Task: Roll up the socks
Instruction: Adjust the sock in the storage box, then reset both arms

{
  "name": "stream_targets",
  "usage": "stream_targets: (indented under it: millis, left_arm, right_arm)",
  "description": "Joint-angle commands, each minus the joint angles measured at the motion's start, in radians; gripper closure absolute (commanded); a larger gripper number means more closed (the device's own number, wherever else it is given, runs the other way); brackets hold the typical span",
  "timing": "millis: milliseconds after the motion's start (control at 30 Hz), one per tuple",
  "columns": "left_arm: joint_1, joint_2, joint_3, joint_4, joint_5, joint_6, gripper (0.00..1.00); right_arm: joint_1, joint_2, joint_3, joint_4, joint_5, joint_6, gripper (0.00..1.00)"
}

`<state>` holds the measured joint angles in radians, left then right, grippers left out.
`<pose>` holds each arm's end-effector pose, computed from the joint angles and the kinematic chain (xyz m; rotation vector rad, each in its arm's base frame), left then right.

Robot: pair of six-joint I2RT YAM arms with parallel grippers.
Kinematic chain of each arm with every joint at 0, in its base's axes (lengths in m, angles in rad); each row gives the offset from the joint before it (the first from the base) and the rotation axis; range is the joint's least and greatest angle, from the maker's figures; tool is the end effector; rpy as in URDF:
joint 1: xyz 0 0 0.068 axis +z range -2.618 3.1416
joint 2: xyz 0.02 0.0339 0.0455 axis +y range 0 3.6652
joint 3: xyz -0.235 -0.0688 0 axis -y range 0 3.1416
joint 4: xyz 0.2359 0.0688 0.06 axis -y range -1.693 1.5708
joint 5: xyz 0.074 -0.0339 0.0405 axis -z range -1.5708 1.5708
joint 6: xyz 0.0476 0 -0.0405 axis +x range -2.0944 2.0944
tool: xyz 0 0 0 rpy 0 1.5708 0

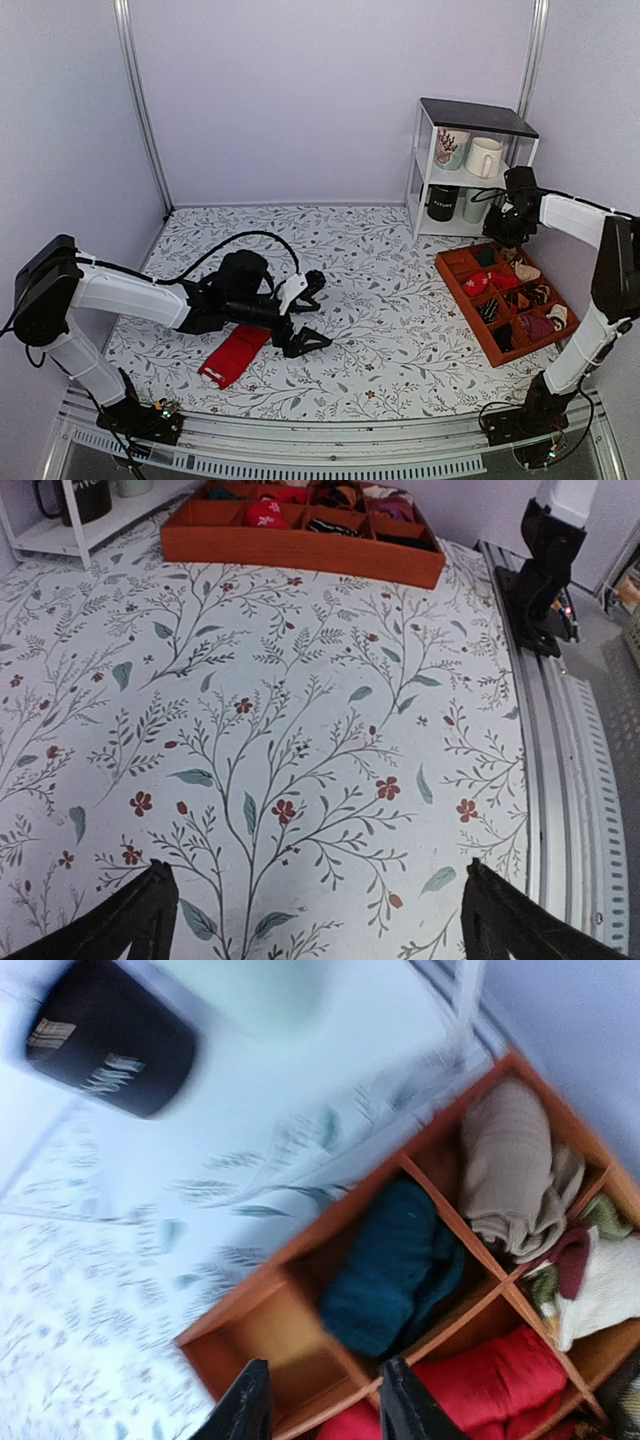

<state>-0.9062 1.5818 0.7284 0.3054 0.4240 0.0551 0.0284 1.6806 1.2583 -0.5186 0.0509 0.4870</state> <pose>0.1838 -0.2664 0.1490 1.2515 1.8260 -0.9400 0.3570 0.0077 0.2069 0.5922 2.4455 0.1470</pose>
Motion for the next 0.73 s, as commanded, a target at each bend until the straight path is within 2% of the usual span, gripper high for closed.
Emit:
stream_targets:
  millis: [0, 67, 100, 133, 167, 200, 400, 700]
  left_arm:
    - [0.031, -0.057, -0.015, 0.023, -0.089, -0.016, 0.00]
    - [0.044, -0.080, -0.037, 0.042, -0.118, -0.021, 0.00]
    - [0.049, -0.092, -0.049, 0.050, -0.134, -0.027, 0.00]
    - [0.054, -0.102, -0.058, 0.054, -0.149, -0.034, 0.00]
    - [0.058, -0.113, -0.066, 0.056, -0.162, -0.039, 0.01]
    - [0.061, -0.122, -0.073, 0.057, -0.176, -0.048, 0.01]
    - [0.066, -0.169, -0.126, 0.072, -0.257, -0.093, 0.00]
    - [0.067, -0.245, -0.217, 0.134, -0.377, -0.112, 0.00]
  right_arm:
    - [0.072, -0.162, -0.061, -0.017, -0.080, -0.056, 0.52]
    - [0.167, -0.200, -0.099, 0.009, -0.103, -0.074, 0.38]
    - [0.211, -0.211, -0.115, 0.022, -0.111, -0.083, 0.35]
    - [0.264, -0.220, -0.129, 0.032, -0.114, -0.089, 0.26]
    - [0.313, -0.226, -0.141, 0.046, -0.121, -0.095, 0.10]
    - [0.365, -0.232, -0.155, 0.061, -0.135, -0.101, 0.01]
    - [0.575, -0.273, -0.261, 0.196, -0.139, -0.108, 0.00]
    - [0.610, -0.333, -0.399, 0.319, -0.141, -0.127, 0.00]
